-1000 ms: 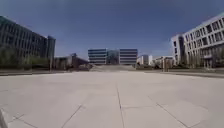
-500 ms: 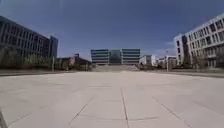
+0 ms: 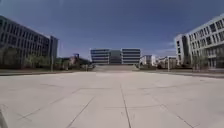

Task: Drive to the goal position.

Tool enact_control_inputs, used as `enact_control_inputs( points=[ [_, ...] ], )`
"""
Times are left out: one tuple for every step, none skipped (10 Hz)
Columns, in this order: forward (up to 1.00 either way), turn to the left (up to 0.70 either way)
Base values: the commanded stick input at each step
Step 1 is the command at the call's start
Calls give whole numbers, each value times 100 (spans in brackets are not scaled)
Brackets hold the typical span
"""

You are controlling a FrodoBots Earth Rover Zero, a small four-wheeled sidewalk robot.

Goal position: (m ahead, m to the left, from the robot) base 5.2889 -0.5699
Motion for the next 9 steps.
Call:
enact_control_inputs(
  points=[
    [70, -5],
    [70, -5],
    [70, -5],
    [70, -5],
    [70, -5],
    [70, -5],
    [70, -5],
    [70, -5],
    [70, -5]
  ],
)
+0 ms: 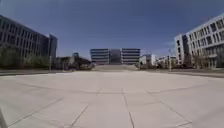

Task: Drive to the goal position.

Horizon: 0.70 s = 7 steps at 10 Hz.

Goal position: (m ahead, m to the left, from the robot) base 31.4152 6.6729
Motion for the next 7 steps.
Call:
enact_control_inputs(
  points=[
    [70, -5],
    [70, -5],
    [70, -5],
    [70, -5],
    [70, -5],
    [70, -5],
    [70, -5]
  ],
)
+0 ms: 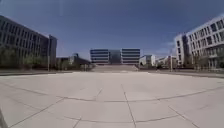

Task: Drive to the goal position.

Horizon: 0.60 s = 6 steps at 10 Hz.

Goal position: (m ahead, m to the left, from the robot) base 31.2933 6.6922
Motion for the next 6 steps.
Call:
enact_control_inputs(
  points=[
    [70, -5],
    [70, -5],
    [70, -5],
    [70, -5],
    [70, -5],
    [70, -5]
  ],
)
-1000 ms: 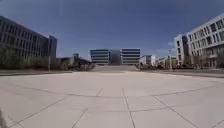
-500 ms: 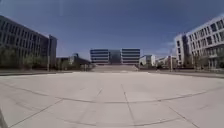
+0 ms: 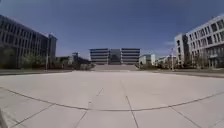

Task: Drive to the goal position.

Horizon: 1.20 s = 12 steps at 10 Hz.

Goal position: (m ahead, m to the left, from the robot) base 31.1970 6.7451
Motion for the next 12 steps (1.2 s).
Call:
enact_control_inputs(
  points=[
    [70, -5],
    [70, -5],
    [70, -5],
    [70, -5],
    [70, -5],
    [70, -5],
    [70, -5],
    [70, -5],
    [70, -5],
    [70, -5],
    [70, -5],
    [70, -5]
  ],
)
